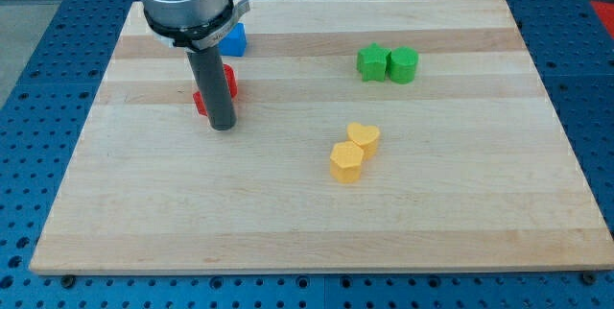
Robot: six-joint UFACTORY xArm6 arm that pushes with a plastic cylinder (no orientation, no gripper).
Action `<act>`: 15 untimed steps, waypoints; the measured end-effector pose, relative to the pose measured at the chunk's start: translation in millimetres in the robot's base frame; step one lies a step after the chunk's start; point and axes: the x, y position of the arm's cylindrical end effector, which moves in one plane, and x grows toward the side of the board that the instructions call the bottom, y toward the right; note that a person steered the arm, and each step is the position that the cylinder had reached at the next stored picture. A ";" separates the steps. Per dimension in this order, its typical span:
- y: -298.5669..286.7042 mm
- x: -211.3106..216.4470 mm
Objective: Move the red circle to the yellow heart
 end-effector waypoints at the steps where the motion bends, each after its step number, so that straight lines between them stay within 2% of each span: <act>1: -2.0 -1.4; 2: 1.5 1.7; 3: -55.1 50.5; 4: -121.5 32.7; 5: -131.8 -37.0; 6: -72.2 -86.2; 7: -39.1 -97.2; 8: -38.9 -92.1; 9: -29.5 -68.9; 10: 2.2 -53.0; 11: 27.8 -57.0; 12: 13.4 -73.8; 13: 46.5 -85.3; 15: 70.7 -57.1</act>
